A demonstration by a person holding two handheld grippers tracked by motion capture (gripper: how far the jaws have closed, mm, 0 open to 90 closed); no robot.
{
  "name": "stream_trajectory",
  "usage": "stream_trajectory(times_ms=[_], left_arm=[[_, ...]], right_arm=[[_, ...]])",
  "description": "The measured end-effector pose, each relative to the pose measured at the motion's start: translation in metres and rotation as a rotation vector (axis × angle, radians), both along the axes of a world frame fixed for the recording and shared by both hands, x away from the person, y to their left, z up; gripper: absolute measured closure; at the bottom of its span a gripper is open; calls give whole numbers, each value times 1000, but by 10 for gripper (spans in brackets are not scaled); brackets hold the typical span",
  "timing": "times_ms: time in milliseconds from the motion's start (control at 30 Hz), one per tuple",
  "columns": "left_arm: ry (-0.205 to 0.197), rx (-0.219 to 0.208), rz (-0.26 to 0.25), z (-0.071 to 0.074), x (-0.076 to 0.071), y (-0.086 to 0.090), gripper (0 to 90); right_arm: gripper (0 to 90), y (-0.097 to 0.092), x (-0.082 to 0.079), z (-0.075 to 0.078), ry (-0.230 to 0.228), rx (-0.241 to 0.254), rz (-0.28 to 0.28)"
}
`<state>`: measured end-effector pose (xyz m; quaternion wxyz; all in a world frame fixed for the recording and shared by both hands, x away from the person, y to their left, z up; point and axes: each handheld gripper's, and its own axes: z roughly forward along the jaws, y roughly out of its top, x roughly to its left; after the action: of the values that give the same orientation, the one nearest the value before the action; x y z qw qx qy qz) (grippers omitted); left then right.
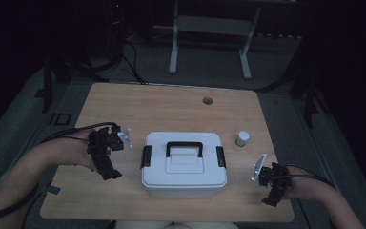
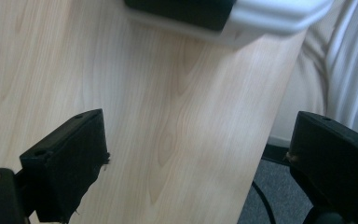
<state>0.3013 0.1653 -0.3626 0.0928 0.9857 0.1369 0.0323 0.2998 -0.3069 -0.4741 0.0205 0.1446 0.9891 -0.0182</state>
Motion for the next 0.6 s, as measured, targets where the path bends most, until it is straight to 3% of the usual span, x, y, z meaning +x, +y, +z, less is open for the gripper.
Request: stream_trajectory(times_ms=[33,300,600], left_arm=[[-14,7,-30,4,4,-14,40],[-28,11,-88,10,19,-51,40],[-34,-7,-151,9,37,-88,52]], right_arm=[[128,0,0,0,-6,-13,-8],[130,1,0,-1,-5,-3,5],[147,3,1,-5,28,-3,24]])
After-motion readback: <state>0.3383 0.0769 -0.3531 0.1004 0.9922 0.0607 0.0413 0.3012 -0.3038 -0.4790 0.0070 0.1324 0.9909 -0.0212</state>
